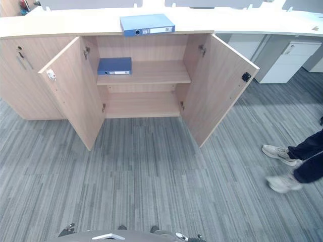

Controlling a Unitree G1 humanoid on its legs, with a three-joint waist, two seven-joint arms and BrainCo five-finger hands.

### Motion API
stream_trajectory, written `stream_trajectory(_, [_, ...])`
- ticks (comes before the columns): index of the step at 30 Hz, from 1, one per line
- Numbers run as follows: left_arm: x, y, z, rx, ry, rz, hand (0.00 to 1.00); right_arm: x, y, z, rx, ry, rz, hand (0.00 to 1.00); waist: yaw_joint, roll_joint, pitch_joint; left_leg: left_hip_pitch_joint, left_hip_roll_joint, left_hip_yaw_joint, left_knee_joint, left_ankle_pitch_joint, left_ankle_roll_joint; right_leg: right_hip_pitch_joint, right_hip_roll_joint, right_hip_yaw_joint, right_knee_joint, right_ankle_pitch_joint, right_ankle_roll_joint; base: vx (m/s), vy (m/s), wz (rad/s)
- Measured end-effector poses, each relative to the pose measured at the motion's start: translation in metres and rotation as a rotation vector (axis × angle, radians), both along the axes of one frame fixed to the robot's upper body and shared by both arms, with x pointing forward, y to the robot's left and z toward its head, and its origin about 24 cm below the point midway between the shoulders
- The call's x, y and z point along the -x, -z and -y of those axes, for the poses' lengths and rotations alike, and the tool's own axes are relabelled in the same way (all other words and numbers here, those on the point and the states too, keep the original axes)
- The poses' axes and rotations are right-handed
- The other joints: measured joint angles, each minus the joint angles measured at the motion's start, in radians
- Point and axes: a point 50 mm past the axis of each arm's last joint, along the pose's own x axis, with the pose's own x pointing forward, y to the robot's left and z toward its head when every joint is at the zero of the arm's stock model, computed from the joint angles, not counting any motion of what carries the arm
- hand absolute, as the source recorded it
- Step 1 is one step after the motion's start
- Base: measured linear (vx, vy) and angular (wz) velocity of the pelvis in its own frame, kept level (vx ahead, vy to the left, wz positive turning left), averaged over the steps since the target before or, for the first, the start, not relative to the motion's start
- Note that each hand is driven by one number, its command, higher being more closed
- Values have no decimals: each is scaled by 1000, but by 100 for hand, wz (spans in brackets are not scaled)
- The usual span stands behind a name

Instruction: Walk over to the cabinet, pick up the folder, carry it to the office cabinet, place the folder inside the office cabinet, then close the office cabinet door

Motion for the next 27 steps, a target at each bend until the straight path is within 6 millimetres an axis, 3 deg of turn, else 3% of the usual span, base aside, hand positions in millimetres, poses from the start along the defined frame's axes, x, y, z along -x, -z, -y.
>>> stream_trajectory(6, [-5, 0, 1, 3, 5, 6, 0, -16, -3, 0, 0, 9, 41, 0, -3, 4, 27, 27, 0, 17, -2, -4, -7, 28, 0, 2, -8, -1, 2, -3, -19, -3])
stream_trajectory(27, [-5, 0, 2, 3, 16, 1, 0, -18, -3, 1, 1, 9, 43, 0, 2, 6, 36, 22, 12, 98, -10, -18, -10, 22, 14, 65, -71, 40, 5, -40, -29, -11])
